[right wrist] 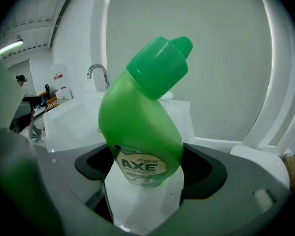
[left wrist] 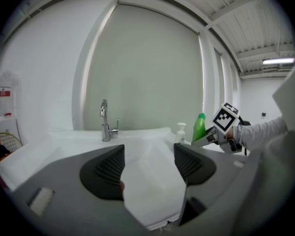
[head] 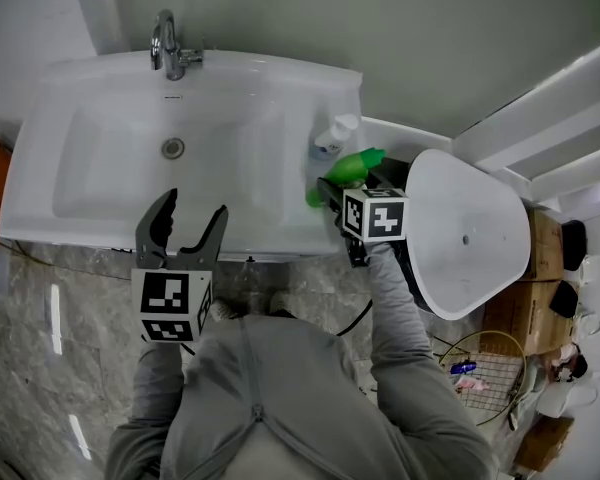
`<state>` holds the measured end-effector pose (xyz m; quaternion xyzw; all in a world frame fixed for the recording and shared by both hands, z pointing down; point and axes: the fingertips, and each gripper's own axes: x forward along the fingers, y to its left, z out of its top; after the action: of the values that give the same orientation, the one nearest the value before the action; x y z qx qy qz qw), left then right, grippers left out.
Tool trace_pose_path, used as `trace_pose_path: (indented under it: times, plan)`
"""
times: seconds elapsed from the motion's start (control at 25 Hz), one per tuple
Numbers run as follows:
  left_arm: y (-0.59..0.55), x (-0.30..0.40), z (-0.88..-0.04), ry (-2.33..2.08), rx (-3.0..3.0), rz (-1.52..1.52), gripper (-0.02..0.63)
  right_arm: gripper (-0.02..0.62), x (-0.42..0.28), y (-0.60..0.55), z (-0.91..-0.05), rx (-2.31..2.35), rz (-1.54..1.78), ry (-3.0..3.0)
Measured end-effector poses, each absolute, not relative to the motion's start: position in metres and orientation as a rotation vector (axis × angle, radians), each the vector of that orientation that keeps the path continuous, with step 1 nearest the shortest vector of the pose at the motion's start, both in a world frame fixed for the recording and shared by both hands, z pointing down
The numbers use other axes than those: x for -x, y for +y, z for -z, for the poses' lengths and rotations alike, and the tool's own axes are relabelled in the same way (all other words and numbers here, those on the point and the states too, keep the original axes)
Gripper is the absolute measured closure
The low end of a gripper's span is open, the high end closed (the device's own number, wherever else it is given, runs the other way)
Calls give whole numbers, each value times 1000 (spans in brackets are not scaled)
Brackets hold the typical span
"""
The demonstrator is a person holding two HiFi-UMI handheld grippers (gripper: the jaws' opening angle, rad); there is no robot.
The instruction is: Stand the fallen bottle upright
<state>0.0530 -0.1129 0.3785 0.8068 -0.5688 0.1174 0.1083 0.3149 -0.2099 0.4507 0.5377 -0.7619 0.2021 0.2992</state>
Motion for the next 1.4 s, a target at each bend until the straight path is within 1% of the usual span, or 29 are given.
trace_pose_path:
  times: [0.56,1.0,1.2,1.4]
  plan:
    - [-117,-76,-382,-1638,-2399,-385,252,168,-315,-200,-450,-1466,-438,-2104]
    - [-123,-92,-380,-1634,-2413,-413,252,169,-313,-198,-450,-1461,-450,-2212]
    - [-127,-97,-380,-1630,-2416,-430,252,169,-323,-184,-437,-1527,-511,-2327]
    - [-131,-108,-380,-1613,-2433,-439,252,169,-344,-169,-407,-1655,-496,-2453]
